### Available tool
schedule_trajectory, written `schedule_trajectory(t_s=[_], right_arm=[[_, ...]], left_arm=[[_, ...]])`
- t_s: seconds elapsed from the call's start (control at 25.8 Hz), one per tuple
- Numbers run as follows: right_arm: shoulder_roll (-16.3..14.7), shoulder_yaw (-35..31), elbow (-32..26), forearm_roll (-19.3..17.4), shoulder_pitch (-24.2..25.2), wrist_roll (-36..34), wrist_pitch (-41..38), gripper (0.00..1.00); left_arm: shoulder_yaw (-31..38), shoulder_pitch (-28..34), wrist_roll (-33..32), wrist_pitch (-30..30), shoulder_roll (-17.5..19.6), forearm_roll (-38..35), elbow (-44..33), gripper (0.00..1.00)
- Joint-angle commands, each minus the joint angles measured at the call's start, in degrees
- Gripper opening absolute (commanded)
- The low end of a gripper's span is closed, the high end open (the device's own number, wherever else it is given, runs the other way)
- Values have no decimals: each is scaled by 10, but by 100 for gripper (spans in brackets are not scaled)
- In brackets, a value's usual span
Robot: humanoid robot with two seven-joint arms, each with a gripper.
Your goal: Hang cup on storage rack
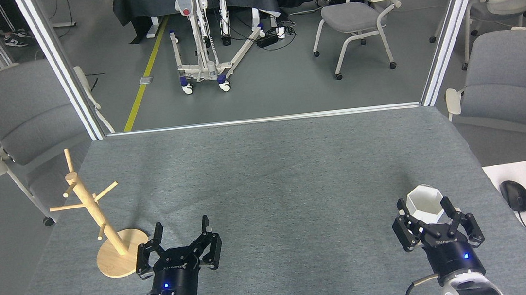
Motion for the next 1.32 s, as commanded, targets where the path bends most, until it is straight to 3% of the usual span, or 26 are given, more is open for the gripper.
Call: schedule_trajectory(t_s=[0.0, 0.5, 0.66, 0.89, 1.09, 1.28], right_arm=[[-2, -1, 0, 0, -1, 0, -2, 100], [-4, -2, 0, 1, -5, 3, 2, 100], [-24, -17, 3, 1, 0, -2, 3, 100], [-28, -33, 89, 8, -8, -3, 4, 100], [-28, -34, 111, 11, -21, -3, 7, 100], [-28, -25, 155, 39, -46, -3, 53, 100]], left_arm=[[-1, 1, 7, 2, -8, -5, 7, 99], [-1, -1, 2, 11, -9, -6, -21, 100], [-1, -1, 2, 10, -9, -6, -21, 100], [-2, -1, 2, 7, -8, -6, -16, 100], [-2, -1, 2, 6, -9, -6, -14, 100], [-8, -1, 2, 6, -8, -6, -8, 100]])
